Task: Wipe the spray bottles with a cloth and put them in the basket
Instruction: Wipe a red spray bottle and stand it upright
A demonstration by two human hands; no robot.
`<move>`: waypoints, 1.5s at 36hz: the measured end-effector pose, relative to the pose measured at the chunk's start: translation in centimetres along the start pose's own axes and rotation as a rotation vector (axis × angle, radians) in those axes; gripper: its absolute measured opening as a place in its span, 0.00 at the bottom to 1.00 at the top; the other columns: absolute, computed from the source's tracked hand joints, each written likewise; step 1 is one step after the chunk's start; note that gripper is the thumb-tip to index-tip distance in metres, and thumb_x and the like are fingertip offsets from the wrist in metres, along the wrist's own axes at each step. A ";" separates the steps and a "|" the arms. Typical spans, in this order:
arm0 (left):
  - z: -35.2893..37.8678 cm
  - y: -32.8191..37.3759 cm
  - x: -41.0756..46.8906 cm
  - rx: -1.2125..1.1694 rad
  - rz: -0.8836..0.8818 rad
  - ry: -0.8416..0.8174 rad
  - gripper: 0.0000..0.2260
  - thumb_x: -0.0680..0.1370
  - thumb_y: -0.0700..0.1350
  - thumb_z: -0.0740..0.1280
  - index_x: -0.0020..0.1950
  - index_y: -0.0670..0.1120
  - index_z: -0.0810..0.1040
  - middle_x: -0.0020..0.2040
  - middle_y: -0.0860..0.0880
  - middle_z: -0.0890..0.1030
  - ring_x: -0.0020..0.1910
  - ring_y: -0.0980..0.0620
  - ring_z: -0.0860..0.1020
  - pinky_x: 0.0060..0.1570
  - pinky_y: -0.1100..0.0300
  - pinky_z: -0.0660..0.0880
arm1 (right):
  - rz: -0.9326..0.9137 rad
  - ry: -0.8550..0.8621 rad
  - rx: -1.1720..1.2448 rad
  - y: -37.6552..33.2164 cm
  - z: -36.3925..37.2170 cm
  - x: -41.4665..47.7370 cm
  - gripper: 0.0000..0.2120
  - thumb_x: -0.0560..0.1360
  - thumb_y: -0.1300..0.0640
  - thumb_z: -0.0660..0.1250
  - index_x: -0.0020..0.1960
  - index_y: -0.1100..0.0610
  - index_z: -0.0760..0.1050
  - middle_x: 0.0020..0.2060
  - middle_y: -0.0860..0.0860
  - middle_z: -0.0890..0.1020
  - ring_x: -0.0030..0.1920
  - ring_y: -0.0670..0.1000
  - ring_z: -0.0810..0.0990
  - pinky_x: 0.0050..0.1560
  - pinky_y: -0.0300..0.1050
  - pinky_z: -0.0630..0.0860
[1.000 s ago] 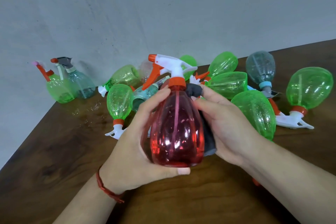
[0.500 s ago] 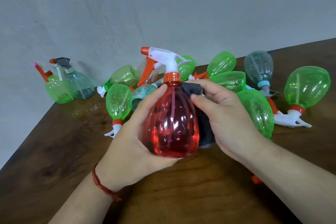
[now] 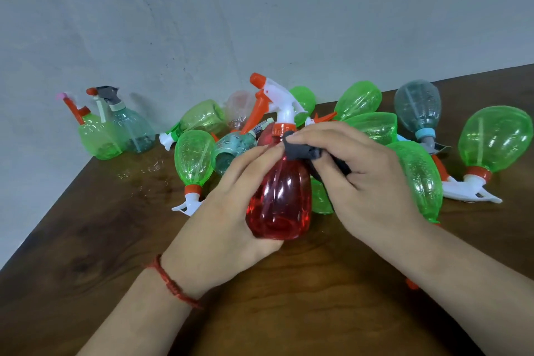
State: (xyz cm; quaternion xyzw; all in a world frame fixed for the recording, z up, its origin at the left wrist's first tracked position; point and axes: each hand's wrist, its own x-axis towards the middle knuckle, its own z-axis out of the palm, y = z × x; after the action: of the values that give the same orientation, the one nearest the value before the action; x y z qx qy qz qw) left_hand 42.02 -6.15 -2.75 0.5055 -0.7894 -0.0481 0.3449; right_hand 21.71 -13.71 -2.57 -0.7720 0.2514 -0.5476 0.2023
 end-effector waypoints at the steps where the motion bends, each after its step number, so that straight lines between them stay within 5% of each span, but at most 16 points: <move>1: 0.2 -0.1 0.0 -0.017 -0.014 0.003 0.48 0.70 0.45 0.85 0.84 0.48 0.64 0.79 0.50 0.68 0.81 0.49 0.67 0.78 0.52 0.69 | 0.030 -0.003 0.019 0.1 0.0 0.1 0.18 0.80 0.73 0.66 0.61 0.56 0.85 0.58 0.46 0.85 0.62 0.47 0.82 0.63 0.37 0.75; 7: 1.0 0.0 -0.4 -0.351 -0.125 0.046 0.48 0.69 0.43 0.86 0.84 0.55 0.64 0.79 0.50 0.71 0.76 0.41 0.74 0.71 0.43 0.77 | 0.242 0.001 0.219 -0.2 -0.2 0.3 0.16 0.83 0.68 0.65 0.60 0.51 0.85 0.55 0.43 0.86 0.60 0.44 0.83 0.60 0.35 0.77; 13: 0.7 0.9 -0.4 -0.532 -0.183 0.081 0.50 0.65 0.34 0.85 0.82 0.50 0.65 0.76 0.55 0.74 0.75 0.48 0.75 0.70 0.56 0.77 | 0.467 -0.012 0.524 -0.2 -0.1 0.9 0.18 0.83 0.70 0.63 0.57 0.50 0.85 0.51 0.47 0.88 0.53 0.47 0.86 0.53 0.38 0.79; 18: 0.9 0.5 -0.2 -0.595 -0.192 0.164 0.52 0.65 0.36 0.85 0.83 0.52 0.63 0.77 0.52 0.73 0.76 0.44 0.74 0.70 0.44 0.77 | 0.514 -0.028 0.637 -0.2 0.4 0.7 0.17 0.83 0.67 0.64 0.62 0.51 0.84 0.56 0.49 0.88 0.57 0.50 0.86 0.58 0.43 0.79; 24: 1.5 0.7 0.6 -0.589 -0.272 0.333 0.49 0.68 0.35 0.82 0.83 0.52 0.62 0.75 0.60 0.75 0.74 0.55 0.76 0.69 0.56 0.78 | 0.289 -0.075 0.306 -0.7 1.2 -0.8 0.20 0.81 0.67 0.69 0.67 0.49 0.83 0.65 0.40 0.83 0.69 0.39 0.78 0.72 0.36 0.70; 29: 1.2 0.2 0.3 -0.747 -0.320 0.324 0.46 0.70 0.43 0.82 0.83 0.58 0.63 0.77 0.50 0.75 0.74 0.45 0.77 0.70 0.41 0.77 | 0.254 -0.101 0.246 -0.7 1.1 -0.9 0.20 0.80 0.67 0.70 0.66 0.48 0.84 0.66 0.39 0.82 0.70 0.38 0.76 0.72 0.33 0.69; 34: 0.2 0.9 0.7 -1.069 -0.444 0.351 0.28 0.81 0.52 0.70 0.80 0.56 0.68 0.74 0.48 0.79 0.72 0.41 0.79 0.65 0.34 0.79 | 0.273 -0.092 0.281 -0.8 1.1 -0.8 0.20 0.81 0.67 0.69 0.66 0.47 0.84 0.66 0.39 0.82 0.71 0.39 0.75 0.75 0.40 0.69; 39: 0.0 0.9 0.9 -1.098 -0.527 0.419 0.23 0.83 0.44 0.67 0.78 0.54 0.70 0.70 0.43 0.82 0.69 0.37 0.81 0.63 0.32 0.79 | 0.131 -0.099 0.161 -1.2 1.1 -1.2 0.22 0.81 0.71 0.65 0.65 0.51 0.84 0.68 0.41 0.81 0.72 0.37 0.75 0.73 0.34 0.68; 43: -0.4 0.7 1.1 -1.065 -0.507 0.462 0.23 0.85 0.39 0.65 0.79 0.55 0.71 0.71 0.46 0.81 0.69 0.46 0.81 0.68 0.46 0.79 | -0.216 -0.215 -0.017 -1.2 2.0 -2.3 0.21 0.79 0.75 0.66 0.63 0.56 0.85 0.70 0.49 0.80 0.76 0.47 0.73 0.75 0.45 0.71; 46: -0.6 0.7 1.2 -1.065 -0.535 0.490 0.22 0.85 0.40 0.66 0.78 0.55 0.73 0.69 0.48 0.82 0.65 0.50 0.84 0.61 0.54 0.82 | -0.326 -0.228 -0.090 -1.0 2.3 -2.0 0.19 0.79 0.73 0.65 0.63 0.57 0.85 0.70 0.50 0.81 0.76 0.49 0.73 0.76 0.45 0.71; 51: -0.6 0.9 1.0 -1.161 -0.502 0.498 0.25 0.82 0.41 0.70 0.78 0.55 0.70 0.71 0.39 0.80 0.67 0.38 0.82 0.64 0.35 0.78 | -0.017 -0.045 0.164 -1.4 2.1 -1.8 0.23 0.77 0.78 0.66 0.60 0.54 0.86 0.66 0.45 0.83 0.70 0.46 0.79 0.71 0.43 0.74; 54: -0.5 1.2 1.1 -1.167 -0.442 0.562 0.29 0.78 0.42 0.71 0.78 0.54 0.69 0.73 0.41 0.78 0.67 0.40 0.82 0.60 0.39 0.81 | 0.295 0.036 0.504 -1.7 2.5 -1.3 0.22 0.77 0.77 0.68 0.56 0.53 0.85 0.59 0.46 0.86 0.64 0.44 0.82 0.66 0.42 0.77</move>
State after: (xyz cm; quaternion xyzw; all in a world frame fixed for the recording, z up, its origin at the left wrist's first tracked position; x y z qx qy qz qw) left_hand 41.11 -6.31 -1.35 0.3795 -0.3928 -0.4020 0.7349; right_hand 24.02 -11.42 -3.34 -0.6428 0.2205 -0.5709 0.4608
